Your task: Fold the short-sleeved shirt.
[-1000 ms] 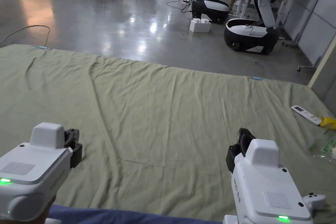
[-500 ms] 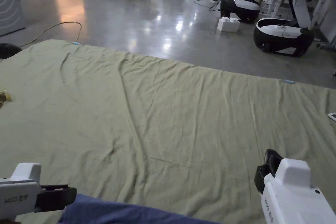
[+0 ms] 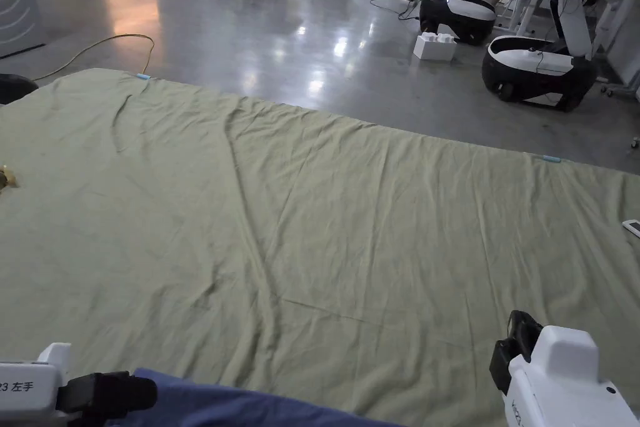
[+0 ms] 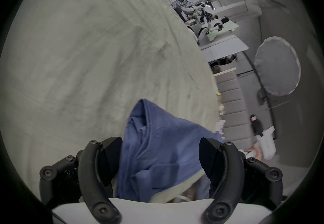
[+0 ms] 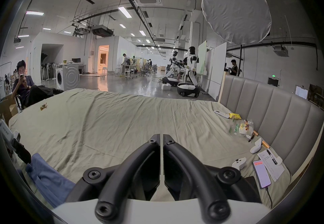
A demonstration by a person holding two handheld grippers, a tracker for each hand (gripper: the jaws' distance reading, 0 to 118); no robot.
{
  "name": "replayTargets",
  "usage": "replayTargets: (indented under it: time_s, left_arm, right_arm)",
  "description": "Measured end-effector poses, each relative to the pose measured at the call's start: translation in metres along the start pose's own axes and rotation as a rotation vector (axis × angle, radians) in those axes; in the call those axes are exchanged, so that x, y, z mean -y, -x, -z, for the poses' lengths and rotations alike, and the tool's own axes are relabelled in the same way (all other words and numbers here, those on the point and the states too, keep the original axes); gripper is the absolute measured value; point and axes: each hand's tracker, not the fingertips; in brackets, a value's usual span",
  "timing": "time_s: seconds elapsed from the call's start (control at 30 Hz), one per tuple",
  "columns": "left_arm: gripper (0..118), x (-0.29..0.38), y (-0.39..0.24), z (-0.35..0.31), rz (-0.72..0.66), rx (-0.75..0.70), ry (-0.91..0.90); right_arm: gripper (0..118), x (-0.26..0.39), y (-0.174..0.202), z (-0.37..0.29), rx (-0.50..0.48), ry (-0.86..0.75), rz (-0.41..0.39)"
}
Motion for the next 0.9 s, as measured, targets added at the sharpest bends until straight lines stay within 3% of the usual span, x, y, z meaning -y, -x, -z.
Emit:
replayTargets:
  time_s: [0.17, 0.27, 0.4, 0.43, 0.6, 0.9]
  left_arm:
    - [87, -0.002, 0.000, 0.008, -0.026, 0.025, 0.012]
    - [76, -0.001, -0.008, 0.012, -0.007, -0.002, 0.017]
    - [21, 0.002, -0.012, 0.020, 0.031, -0.079, 0.027]
    - [21, 0.001, -0.008, 0.023, 0.029, -0.103, 0.030]
    - [15, 0.004, 0.001, 0.020, -0.038, -0.056, 0.012]
    - [12, 0.001, -0.022, -0.009, 0.002, -0.023, -0.028]
  right_arm:
    - [3, 0.002, 0.000, -0.001, 0.003, 0.012, 0.017]
    - [3, 0.003, 0.000, 0.000, 0.001, 0.019, 0.032]
    - [3, 0.004, -0.001, 0.002, -0.030, 0.067, 0.137]
    - [3, 0.001, -0.001, 0.001, -0.019, 0.043, 0.105]
    - [3, 0.002, -0.002, 0.001, -0.022, 0.052, 0.110]
    - [3, 0.002, -0.012, 0.001, -0.005, 0.053, 0.102]
